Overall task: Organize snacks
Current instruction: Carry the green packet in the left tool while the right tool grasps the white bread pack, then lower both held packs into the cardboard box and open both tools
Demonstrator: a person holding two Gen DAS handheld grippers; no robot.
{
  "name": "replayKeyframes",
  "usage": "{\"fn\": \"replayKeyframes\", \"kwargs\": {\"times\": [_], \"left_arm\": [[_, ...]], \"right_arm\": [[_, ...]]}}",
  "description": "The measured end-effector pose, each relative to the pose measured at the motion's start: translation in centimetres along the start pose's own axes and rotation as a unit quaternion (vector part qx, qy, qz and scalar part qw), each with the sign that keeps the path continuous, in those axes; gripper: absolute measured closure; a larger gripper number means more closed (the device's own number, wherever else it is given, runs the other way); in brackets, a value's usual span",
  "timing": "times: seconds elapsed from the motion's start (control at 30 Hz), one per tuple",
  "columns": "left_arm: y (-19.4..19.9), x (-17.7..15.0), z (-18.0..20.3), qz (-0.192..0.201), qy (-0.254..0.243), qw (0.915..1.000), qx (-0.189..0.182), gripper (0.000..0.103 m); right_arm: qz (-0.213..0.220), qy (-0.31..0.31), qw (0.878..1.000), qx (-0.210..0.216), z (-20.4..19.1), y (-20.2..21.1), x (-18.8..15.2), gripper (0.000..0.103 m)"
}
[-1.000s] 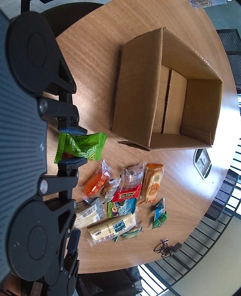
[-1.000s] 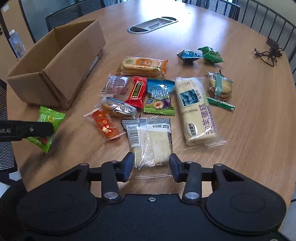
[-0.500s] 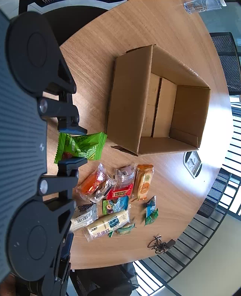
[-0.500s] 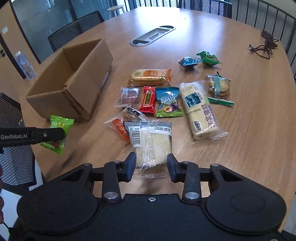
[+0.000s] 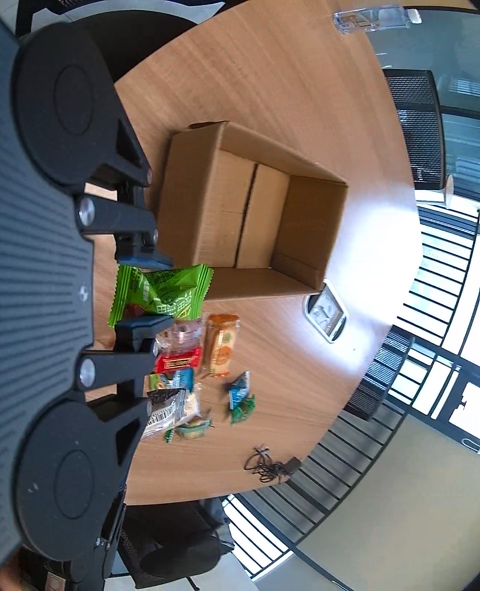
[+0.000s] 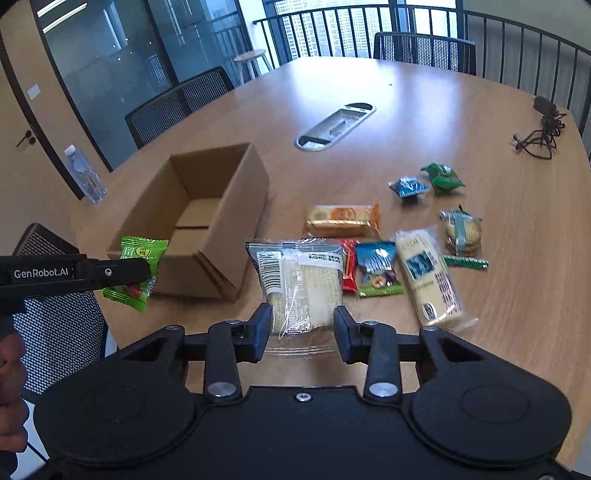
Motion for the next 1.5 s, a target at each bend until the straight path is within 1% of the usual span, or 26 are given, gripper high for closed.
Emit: {"fn": "replayKeyframes", "kwargs": {"times": [0.2, 0.47, 0.67, 0.8, 0.97, 1.0, 1.07, 1.13, 1.2, 1.3, 1.4, 1.5], "left_arm": [[0.7, 2.8, -0.4, 0.022, 0.004, 0.9997, 0.0, 0.078], [0.2, 5.6, -1.7, 0.034, 0.017, 0.9993, 0.006, 0.078], [-1.2, 6.7, -3.3, 0.026, 0.037, 0.999, 0.007, 0.078], [-2.2, 7.4, -4.4, 0.022, 0.046, 0.9986, 0.012, 0.078], [-3.2, 7.9, -4.9, 0.024, 0.052, 0.9983, 0.007, 0.078], [-3.2, 8.1, -5.0, 0.028, 0.052, 0.9982, 0.011, 0.075], [-3.0, 8.5, -5.1, 0.033, 0.053, 0.9979, 0.014, 0.074], [-2.4, 8.9, -5.3, 0.039, 0.055, 0.9977, 0.011, 0.071], [-1.6, 9.3, -5.6, 0.048, 0.058, 0.9971, 0.011, 0.063], [-0.6, 9.5, -6.4, 0.057, 0.063, 0.9963, 0.015, 0.055], [0.1, 9.6, -7.1, 0.065, 0.059, 0.9959, 0.023, 0.049], [0.5, 9.7, -7.7, 0.068, 0.06, 0.9954, 0.031, 0.044]], "right_arm": [[0.021, -0.006, 1.0, 0.017, -1.3, 0.1, 2.3, 0.067], [0.031, 0.01, 0.999, 0.032, -3.7, -0.7, 5.6, 0.067], [0.025, 0.02, 0.999, 0.037, -5.2, -2.2, 7.1, 0.067], [0.02, 0.021, 0.999, 0.042, -5.8, -2.7, 7.5, 0.067], [0.01, 0.027, 0.998, 0.047, -6.1, -3.4, 7.8, 0.067], [0.007, 0.026, 0.999, 0.047, -6.0, -3.6, 7.8, 0.067], [0.003, 0.024, 0.998, 0.053, -5.9, -3.9, 8.0, 0.067], [-0.001, 0.027, 0.998, 0.056, -6.0, -4.2, 8.3, 0.067], [-0.004, 0.037, 0.998, 0.053, -6.1, -4.4, 8.8, 0.067], [-0.004, 0.042, 0.998, 0.056, -6.6, -4.8, 9.6, 0.067], [-0.003, 0.048, 0.997, 0.059, -7.3, -5.3, 10.4, 0.067], [0.003, 0.049, 0.997, 0.067, -8.1, -5.8, 10.9, 0.067]]}}
Point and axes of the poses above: each gripper's, at about its wrist camera, not at the fingertips, and y roughly against the way its jaws point, z to its right, x to its top, the point moved 9 cm from there along -y, roughly the way its jaws point, and after that the axes turned 11 degrees about y, right-handed, at the moved point
